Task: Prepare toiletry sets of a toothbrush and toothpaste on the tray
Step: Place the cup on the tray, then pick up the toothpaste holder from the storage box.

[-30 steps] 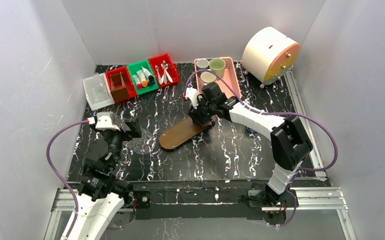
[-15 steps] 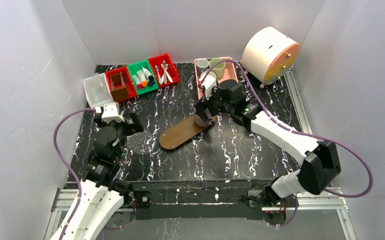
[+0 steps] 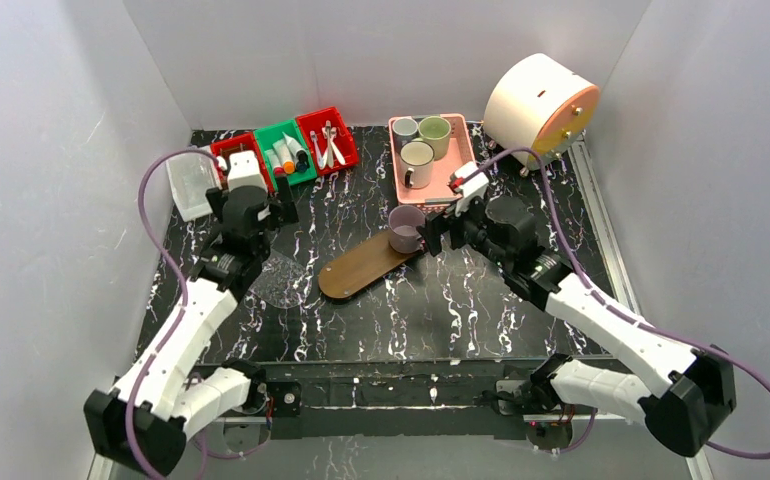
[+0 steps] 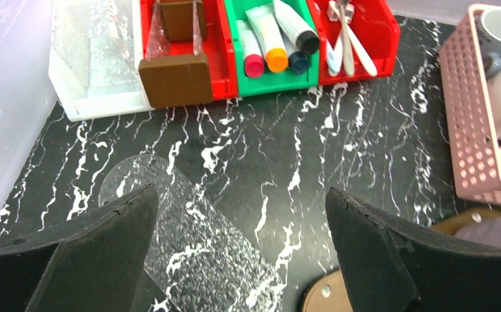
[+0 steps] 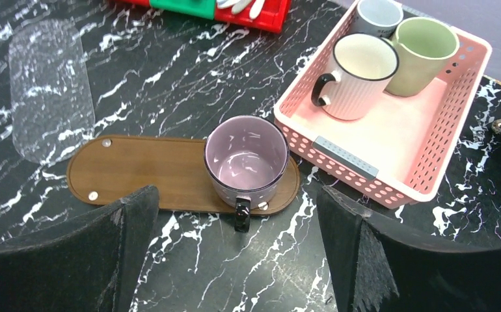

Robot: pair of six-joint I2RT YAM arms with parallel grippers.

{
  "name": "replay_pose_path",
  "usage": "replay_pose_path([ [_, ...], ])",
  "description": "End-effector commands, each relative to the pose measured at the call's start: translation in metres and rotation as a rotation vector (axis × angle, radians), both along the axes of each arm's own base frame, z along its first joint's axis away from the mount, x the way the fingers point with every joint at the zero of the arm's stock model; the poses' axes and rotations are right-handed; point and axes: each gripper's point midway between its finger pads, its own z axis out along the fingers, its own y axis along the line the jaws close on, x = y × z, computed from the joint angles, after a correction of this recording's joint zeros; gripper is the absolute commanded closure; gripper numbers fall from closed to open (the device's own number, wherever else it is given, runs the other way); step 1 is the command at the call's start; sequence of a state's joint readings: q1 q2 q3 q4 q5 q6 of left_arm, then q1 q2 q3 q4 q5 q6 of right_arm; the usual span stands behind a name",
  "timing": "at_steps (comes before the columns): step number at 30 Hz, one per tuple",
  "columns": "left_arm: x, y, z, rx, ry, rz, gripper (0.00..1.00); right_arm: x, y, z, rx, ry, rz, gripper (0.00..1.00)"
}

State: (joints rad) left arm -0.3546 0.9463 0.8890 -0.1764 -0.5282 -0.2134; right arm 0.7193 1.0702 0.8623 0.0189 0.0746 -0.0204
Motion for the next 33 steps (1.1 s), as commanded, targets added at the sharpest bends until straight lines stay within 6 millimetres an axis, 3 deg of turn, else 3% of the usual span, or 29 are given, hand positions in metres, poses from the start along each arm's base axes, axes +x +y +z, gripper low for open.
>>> replay_pose_path([
  [1, 0.024, 0.021, 0.022, -0.003, -0.034, 0.14, 0.02, 0.002, -0.013, 0.032, 0.149, -0.082, -0.085, 0.01],
  [6, 0.059, 0.06, 0.014, -0.074, -0.018, 0.267, 0.02, -0.003, -0.023, 0.039, 0.19, -0.11, -0.116, 0.01],
  [14, 0.113, 0.109, -0.003, -0.062, 0.042, 0.377, 0.04, -0.007, -0.024, 0.038, 0.2, -0.108, -0.106, 0.01],
  [16, 0.125, 0.142, -0.017, -0.055, 0.086, 0.447, 0.04, -0.008, -0.024, 0.038, 0.203, -0.112, -0.103, 0.01],
  [21, 0.157, 0.182, -0.033, -0.1, 0.148, 0.501, 0.06, -0.009, -0.025, 0.041, 0.202, -0.12, -0.101, 0.01],
  [28, 0.196, 0.218, -0.055, -0.159, 0.196, 0.524, 0.1, -0.011, -0.025, 0.041, 0.206, -0.125, -0.094, 0.01],
  [33, 0.218, 0.228, -0.068, -0.183, 0.228, 0.499, 0.15, -0.011, -0.023, 0.039, 0.203, -0.122, -0.087, 0.01],
])
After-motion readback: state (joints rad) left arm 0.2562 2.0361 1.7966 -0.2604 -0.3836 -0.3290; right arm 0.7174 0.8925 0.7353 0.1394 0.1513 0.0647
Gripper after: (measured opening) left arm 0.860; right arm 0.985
